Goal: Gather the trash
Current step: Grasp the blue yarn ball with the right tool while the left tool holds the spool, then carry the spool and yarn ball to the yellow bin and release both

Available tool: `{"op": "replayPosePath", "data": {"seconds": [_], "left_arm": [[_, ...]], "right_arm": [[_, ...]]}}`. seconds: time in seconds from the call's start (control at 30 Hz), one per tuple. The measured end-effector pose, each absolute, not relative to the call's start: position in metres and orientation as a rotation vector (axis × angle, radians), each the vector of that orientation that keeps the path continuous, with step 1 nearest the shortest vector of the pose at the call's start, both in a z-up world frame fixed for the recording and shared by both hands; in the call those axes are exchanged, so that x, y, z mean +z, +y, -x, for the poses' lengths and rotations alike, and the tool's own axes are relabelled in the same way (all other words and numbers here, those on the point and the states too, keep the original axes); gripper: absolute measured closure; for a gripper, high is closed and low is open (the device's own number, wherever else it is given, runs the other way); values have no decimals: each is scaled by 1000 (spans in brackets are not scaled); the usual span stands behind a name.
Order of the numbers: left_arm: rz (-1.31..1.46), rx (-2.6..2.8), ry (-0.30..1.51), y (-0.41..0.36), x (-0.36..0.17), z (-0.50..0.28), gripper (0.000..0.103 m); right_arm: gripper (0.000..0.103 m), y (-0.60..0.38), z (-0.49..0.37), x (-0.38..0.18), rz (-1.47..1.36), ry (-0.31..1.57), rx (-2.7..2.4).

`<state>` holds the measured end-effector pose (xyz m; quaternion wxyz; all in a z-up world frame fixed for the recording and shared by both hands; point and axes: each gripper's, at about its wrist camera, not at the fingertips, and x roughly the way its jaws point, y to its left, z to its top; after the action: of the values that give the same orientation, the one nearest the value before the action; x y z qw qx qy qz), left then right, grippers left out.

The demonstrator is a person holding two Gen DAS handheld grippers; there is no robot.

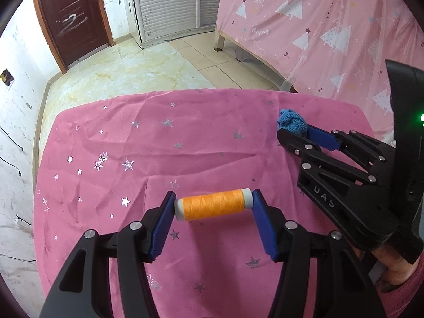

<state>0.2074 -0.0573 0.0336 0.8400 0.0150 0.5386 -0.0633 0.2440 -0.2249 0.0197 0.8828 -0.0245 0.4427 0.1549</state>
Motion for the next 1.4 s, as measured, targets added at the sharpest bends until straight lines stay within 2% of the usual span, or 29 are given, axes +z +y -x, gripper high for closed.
{"op": "replayPosePath", "data": {"seconds": [0.27,0.63,1.4], "left_arm": [[-61,-151,1108,-80,46,-195,51],[-131,-284,1060,-171,69,-164,51],[-266,-551,1083,-352,67,-100,51]], "right_arm": [[76,-261,-220,46,-17,834,262],[76,-367,-164,62,-102,764,93],[75,-542,-51,3,-278,751,-223]]}}
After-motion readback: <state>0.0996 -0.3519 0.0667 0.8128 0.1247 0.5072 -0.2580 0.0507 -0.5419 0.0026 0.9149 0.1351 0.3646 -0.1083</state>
